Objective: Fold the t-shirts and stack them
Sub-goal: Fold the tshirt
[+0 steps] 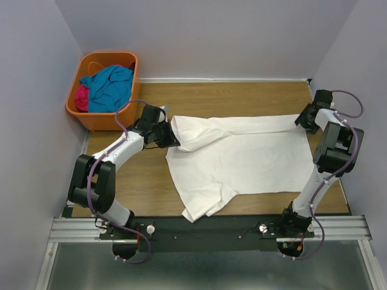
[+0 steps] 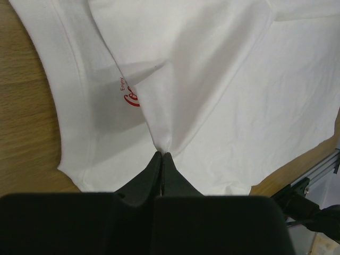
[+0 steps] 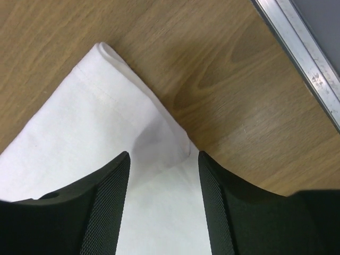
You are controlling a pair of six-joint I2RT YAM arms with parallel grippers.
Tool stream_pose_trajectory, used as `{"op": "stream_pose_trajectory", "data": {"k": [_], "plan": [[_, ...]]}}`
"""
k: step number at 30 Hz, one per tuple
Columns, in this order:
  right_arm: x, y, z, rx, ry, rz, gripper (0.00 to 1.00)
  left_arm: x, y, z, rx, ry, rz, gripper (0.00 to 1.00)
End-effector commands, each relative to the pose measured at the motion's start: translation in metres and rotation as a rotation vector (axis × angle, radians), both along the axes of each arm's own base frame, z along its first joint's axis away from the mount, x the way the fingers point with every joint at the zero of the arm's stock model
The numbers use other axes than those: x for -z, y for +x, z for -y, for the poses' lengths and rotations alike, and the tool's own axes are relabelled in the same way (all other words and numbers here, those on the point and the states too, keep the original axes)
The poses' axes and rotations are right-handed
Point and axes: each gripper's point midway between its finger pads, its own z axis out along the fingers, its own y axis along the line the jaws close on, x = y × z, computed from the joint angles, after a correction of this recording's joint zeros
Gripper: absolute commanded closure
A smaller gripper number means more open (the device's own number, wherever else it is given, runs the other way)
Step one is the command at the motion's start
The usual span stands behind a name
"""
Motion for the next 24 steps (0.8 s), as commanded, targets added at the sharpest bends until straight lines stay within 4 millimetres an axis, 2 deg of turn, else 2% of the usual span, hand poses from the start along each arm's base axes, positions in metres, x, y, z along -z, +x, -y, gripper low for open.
{"op": "stream_pose_trajectory", "data": {"k": [1,2,3,4,7,8,9,10,11,13,14,15,16,17,18,19,20,22,24], "plan": [[-0.056,0.002,-0.018,0.001,0.029,0.096,0.38,-0.013,0.003,0.003,0.02,-0.004,0.045,1.0],[-0.06,0.003,-0.034,-0.031,0.032,0.1,0.38,-0.015,0.008,0.006,0.025,-0.006,0.056,1.0],[-0.076,0.004,-0.047,-0.072,0.032,0.135,0.38,-0.017,0.012,0.008,0.029,-0.007,0.068,1.0],[-0.078,0.005,-0.072,-0.137,0.026,0.133,0.38,-0.02,0.02,0.01,0.033,-0.007,0.085,1.0],[-0.091,0.003,-0.128,-0.316,0.037,0.156,0.39,-0.024,0.036,0.012,0.027,0.006,0.118,1.0],[-0.088,-0.001,-0.165,-0.427,0.032,0.142,0.41,-0.028,0.05,0.012,0.013,0.02,0.144,1.0],[-0.087,-0.005,-0.192,-0.515,0.054,0.143,0.43,-0.029,0.057,0.013,0.009,0.026,0.159,1.0],[-0.09,-0.008,-0.215,-0.588,0.06,0.155,0.44,-0.04,0.069,0.016,0.002,0.024,0.194,1.0],[-0.09,-0.016,-0.256,-0.704,0.052,0.154,0.46,-0.034,0.08,0.015,-0.011,0.042,0.199,1.0],[-0.081,-0.029,-0.292,-0.818,0.044,0.153,0.48,-0.033,0.094,0.015,-0.023,0.06,0.221,1.0],[-0.077,-0.039,-0.32,-0.899,0.041,0.153,0.49,-0.026,0.107,0.014,-0.042,0.084,0.226,1.0],[-0.075,-0.041,-0.335,-0.939,0.046,0.168,0.49,-0.023,0.113,0.015,-0.043,0.094,0.229,1.0],[-0.07,-0.052,-0.357,-1.011,0.066,0.163,0.5,-0.024,0.121,0.016,-0.038,0.104,0.245,1.0],[-0.062,-0.056,-0.367,-1.044,0.061,0.154,0.5,-0.009,0.126,0.015,-0.043,0.128,0.227,1.0],[-0.059,-0.057,-0.376,-1.074,0.054,0.161,0.51,-0.004,0.13,0.014,-0.044,0.138,0.224,1.0],[-0.057,-0.066,-0.396,-1.135,0.065,0.162,0.51,-0.002,0.135,0.014,-0.04,0.148,0.233,1.0],[-0.049,-0.07,-0.405,-1.169,0.061,0.153,0.51,0.01,0.138,0.013,-0.045,0.167,0.222,1.0],[-0.046,-0.076,-0.43,-1.23,0.055,0.173,0.51,0.016,0.142,0.013,-0.051,0.174,0.222,1.0],[-0.036,-0.078,-0.447,-1.274,0.039,0.174,0.51,0.022,0.148,0.013,-0.065,0.175,0.231,1.0]]}}
